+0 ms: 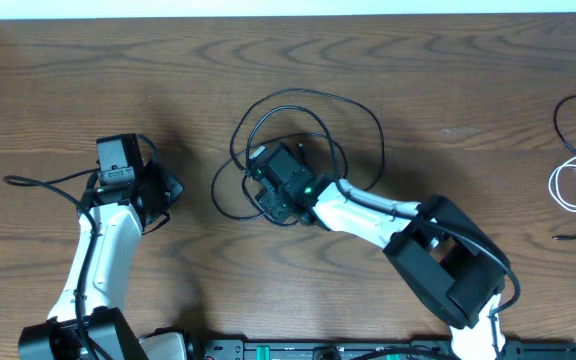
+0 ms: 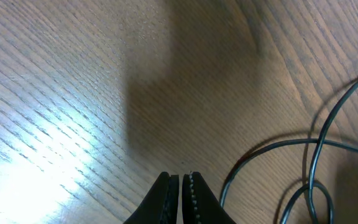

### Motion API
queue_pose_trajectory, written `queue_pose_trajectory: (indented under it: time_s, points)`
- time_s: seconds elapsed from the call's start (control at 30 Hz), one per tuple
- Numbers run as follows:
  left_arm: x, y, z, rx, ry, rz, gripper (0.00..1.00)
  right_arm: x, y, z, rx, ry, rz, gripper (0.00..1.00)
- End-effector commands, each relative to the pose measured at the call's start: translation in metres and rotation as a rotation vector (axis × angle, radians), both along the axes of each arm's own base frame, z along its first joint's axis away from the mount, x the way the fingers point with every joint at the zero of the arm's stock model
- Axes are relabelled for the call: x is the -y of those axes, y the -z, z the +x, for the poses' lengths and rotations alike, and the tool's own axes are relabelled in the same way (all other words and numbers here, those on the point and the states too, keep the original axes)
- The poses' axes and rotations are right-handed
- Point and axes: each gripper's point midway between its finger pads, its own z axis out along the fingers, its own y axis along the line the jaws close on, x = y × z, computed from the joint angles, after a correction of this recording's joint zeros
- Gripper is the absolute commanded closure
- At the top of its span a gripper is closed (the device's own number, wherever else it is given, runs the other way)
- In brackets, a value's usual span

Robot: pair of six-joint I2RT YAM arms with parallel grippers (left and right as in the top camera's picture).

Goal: Untangle cables

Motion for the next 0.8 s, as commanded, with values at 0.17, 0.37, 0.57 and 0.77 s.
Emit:
queue_pose_trajectory:
  time_s: [0.17,0.37,0.57,0.77]
  points:
    - [-0.001,-0.002,-0.002,0.0,-0.016,-0.004,0.9,0.021,0.014,0.01,0.036,0.164,-0.084,0.99]
    - [-0.001,-0.001,-0.003,-0.004,-0.016,-0.004,0.9,0.079,-0.028,0.049,0.206,0.41,-0.211,0.99]
    - [-0.001,-0.001,-0.003,-0.004,-0.016,-0.005,0.9,0.167,-0.121,0.096,0.351,0.607,-0.272,0.99]
    - [-0.001,-0.001,-0.003,-0.003,-0.016,-0.005,0.9,0.283,-0.195,0.109,0.413,0.824,-0.289,0.99]
